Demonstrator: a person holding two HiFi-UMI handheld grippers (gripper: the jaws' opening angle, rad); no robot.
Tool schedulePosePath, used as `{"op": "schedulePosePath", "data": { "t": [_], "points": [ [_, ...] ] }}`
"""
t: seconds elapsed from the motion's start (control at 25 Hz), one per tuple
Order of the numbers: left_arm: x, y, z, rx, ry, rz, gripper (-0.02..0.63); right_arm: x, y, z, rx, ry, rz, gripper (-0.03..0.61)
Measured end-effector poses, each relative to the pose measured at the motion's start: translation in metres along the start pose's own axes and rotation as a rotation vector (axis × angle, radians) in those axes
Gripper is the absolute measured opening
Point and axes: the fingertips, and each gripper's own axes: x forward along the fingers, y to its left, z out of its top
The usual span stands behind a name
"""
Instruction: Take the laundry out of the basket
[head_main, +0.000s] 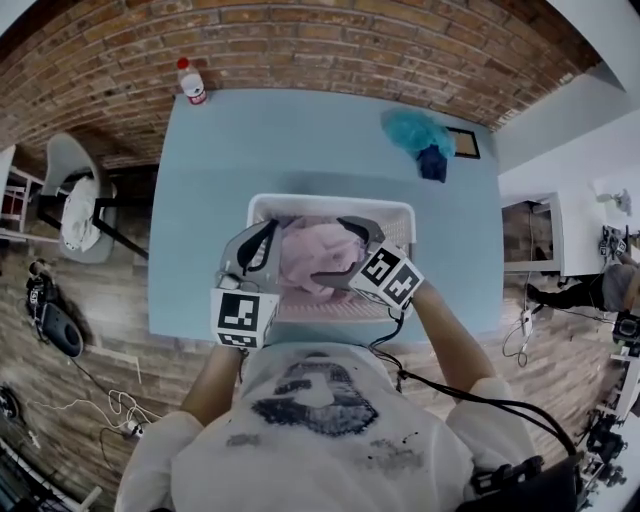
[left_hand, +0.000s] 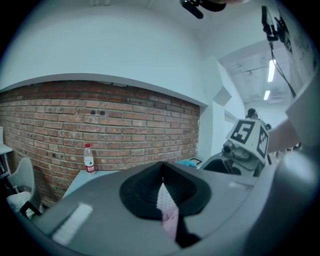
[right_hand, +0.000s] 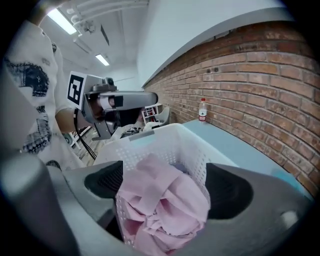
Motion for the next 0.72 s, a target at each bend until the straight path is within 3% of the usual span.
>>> {"op": "schedulePosePath", "data": {
  "t": [0.36, 0.72],
  "points": [
    [-0.009, 0.009, -0.003, -0.006, 0.005, 0.04, -0.008, 0.051, 0.005, -0.024, -0.08, 0.13, 0.091, 0.514],
    [-0.015, 0.015, -0.009, -0.019, 0.019, 0.066, -0.008, 0.086, 0.009, -0.047, -0.091, 0.17, 0.147, 0.514]
  ]
}}
